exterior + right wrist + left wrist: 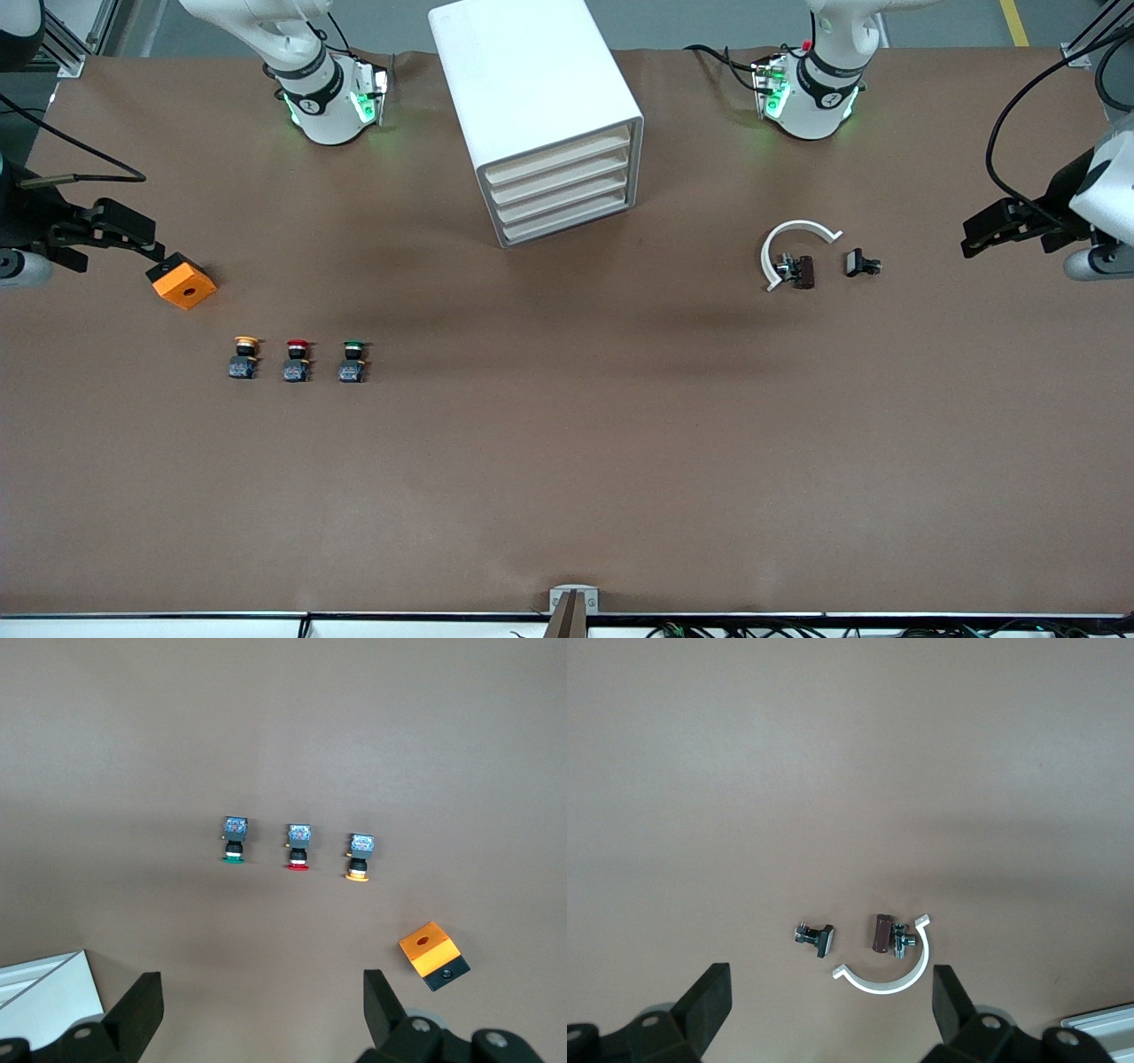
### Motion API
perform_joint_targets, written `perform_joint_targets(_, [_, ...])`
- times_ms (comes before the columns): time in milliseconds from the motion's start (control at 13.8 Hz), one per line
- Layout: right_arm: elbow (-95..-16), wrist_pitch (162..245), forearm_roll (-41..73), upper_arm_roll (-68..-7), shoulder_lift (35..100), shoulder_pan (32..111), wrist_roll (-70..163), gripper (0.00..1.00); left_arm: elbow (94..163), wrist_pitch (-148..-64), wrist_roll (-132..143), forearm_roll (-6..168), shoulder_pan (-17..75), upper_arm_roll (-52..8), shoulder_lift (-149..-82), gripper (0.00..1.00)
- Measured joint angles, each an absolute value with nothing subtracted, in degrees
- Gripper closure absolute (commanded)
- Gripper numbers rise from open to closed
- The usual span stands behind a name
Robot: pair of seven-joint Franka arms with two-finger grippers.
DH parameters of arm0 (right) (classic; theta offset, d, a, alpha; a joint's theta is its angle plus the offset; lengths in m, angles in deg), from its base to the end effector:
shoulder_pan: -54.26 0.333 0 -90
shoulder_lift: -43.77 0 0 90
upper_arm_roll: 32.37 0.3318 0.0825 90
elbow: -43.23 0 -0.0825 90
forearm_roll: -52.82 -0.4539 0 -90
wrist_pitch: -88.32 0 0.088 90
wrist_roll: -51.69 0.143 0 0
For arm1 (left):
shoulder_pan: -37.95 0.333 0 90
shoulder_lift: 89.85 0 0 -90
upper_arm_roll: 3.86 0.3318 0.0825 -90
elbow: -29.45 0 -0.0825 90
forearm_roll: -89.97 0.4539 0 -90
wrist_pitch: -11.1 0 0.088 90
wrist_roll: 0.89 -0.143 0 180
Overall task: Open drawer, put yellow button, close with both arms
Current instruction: 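Reach the left gripper toward the cabinet while the right gripper reaches buttons, then grasp the drawer front with the left gripper while the right grasps yellow button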
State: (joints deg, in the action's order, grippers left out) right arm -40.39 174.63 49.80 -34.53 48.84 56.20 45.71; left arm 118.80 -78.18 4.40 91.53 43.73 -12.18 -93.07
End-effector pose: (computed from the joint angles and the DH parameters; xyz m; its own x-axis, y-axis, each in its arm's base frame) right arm 0.6454 0.0063 0.6028 0.9940 0.1036 -0.0360 0.1016 -0.9934 -0.0534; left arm 0.6373 -0.0222 0.5743 0.9973 0.0481 -0.0548 0.0469 -0.9986 -0.0242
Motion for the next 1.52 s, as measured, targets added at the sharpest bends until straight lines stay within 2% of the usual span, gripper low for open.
perform_joint_targets(435, [-40.4, 174.7, 49.8, -34.5, 48.9, 57.2, 45.7, 0.0, 118.8, -78.0, 10.6, 91.0, 43.1, -13.0, -98.5, 0.0])
perform_joint_targets(798, [-40.5, 175.1, 49.9, -34.4, 50.4, 61.1, 45.8, 0.0, 118.9, -78.0, 36.4, 86.8, 40.3, -17.7, -102.2, 0.0])
perform_joint_targets(1234, [-40.8, 173.5, 51.5, -35.0, 53.8, 62.5, 46.0, 0.0, 118.5, -78.0, 71.2, 79.4, 35.5, -18.1, -108.7, 0.0])
perform_joint_targets(1524, [-42.4, 173.7, 56.7, -35.4, 56.0, 61.1, 46.0, 0.0, 118.0, -76.4, 94.4, 74.8, 33.6, -18.2, -113.0, 0.0])
